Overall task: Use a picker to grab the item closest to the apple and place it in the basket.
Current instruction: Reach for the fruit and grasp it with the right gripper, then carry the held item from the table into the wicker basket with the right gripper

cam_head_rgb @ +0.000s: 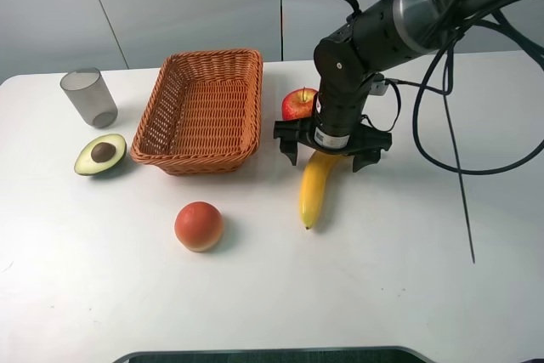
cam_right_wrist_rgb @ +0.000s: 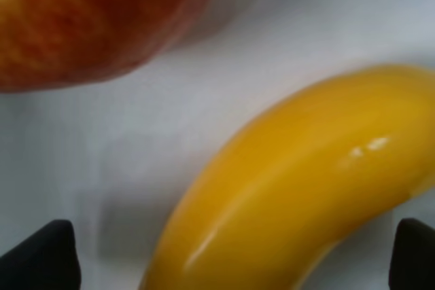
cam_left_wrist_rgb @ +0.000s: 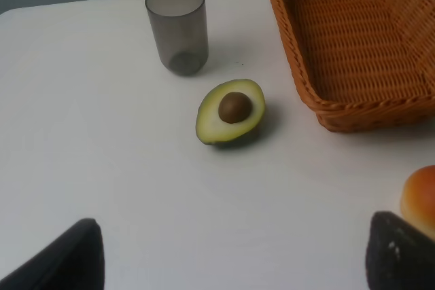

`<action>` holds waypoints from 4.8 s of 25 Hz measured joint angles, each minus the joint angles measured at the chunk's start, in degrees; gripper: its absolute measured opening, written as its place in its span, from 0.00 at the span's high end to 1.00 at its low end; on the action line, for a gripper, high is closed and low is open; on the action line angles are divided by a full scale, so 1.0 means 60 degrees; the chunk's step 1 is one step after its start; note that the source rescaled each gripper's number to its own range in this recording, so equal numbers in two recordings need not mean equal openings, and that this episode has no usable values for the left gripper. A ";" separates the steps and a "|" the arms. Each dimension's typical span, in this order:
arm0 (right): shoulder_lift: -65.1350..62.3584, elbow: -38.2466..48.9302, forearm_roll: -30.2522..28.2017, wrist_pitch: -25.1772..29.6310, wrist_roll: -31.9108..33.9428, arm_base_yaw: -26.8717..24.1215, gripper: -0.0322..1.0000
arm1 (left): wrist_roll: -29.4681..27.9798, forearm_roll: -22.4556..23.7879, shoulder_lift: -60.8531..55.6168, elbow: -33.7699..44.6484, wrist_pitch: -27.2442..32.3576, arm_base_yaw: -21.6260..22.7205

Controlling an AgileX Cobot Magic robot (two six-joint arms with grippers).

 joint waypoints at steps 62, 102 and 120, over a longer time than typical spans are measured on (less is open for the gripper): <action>-0.0019 -0.5948 0.1167 0.4201 -0.5098 0.0626 0.93 | -0.0018 0.0000 0.0000 0.0000 0.0000 0.0000; 0.2029 -0.7431 0.1206 -0.0076 -0.5783 0.1519 0.93 | -0.0031 0.0000 0.0000 0.0000 0.0000 0.0000; 0.2712 -0.7424 0.1338 -0.0578 -0.5689 0.1439 0.62 | -0.0031 0.0000 0.0000 0.0000 0.0000 0.0000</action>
